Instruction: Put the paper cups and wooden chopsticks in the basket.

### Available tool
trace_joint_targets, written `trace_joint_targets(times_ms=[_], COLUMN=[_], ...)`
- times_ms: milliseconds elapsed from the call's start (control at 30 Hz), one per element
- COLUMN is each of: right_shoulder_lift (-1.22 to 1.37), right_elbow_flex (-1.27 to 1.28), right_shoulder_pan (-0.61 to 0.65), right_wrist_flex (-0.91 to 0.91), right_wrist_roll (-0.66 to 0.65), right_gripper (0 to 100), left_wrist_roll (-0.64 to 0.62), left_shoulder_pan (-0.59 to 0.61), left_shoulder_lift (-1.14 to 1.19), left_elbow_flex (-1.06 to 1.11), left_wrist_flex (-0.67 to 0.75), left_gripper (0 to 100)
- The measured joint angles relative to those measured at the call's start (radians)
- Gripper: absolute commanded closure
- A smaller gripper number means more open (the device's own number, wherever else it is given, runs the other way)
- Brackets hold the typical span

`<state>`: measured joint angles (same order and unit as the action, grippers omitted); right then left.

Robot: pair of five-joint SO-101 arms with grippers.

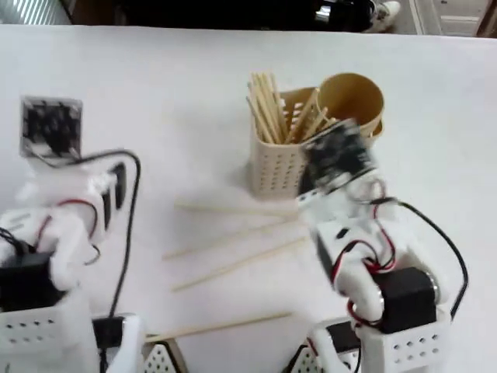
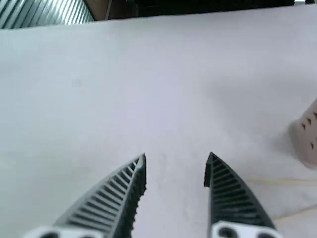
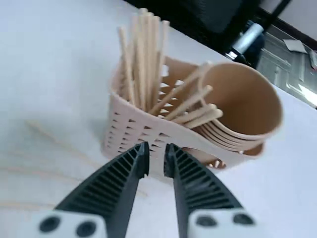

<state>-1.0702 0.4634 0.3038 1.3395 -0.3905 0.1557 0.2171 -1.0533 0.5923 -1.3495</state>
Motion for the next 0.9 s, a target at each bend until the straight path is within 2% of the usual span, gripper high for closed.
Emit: trace_joint_targets(times_ms=[167,467,667,800,900], right_shoulder_lift=[0.11,0.4,0.583,0.704,0.783], right_elbow_flex=[-0.005,-0.003,-0.003,-0.003,-0.003], right_shoulder_pan=[0.132,0.384,0.459,0.468,0.477], right_wrist_flex=[0.072,0.163,0.186,0.138,0.094], right_wrist_roll=[-0.083,-0.232,-0.342,-0.35,-0.35], right_gripper=[93.0,92.5,90.2,82.6,81.0], left_wrist_roll=[-0.009,0.009,0.012,-0.002,-0.029], left_shoulder_pan=[0.049,0.095,0.101,0.16,0.224], left_shoulder_lift=[-0.153,-0.255,-0.255,-0.255,-0.255], left_elbow_flex=[0.296,0.456,0.566,0.571,0.571], left_wrist_flex=[0.121,0.186,0.242,0.245,0.245], left_gripper=[80,80,80,80,80])
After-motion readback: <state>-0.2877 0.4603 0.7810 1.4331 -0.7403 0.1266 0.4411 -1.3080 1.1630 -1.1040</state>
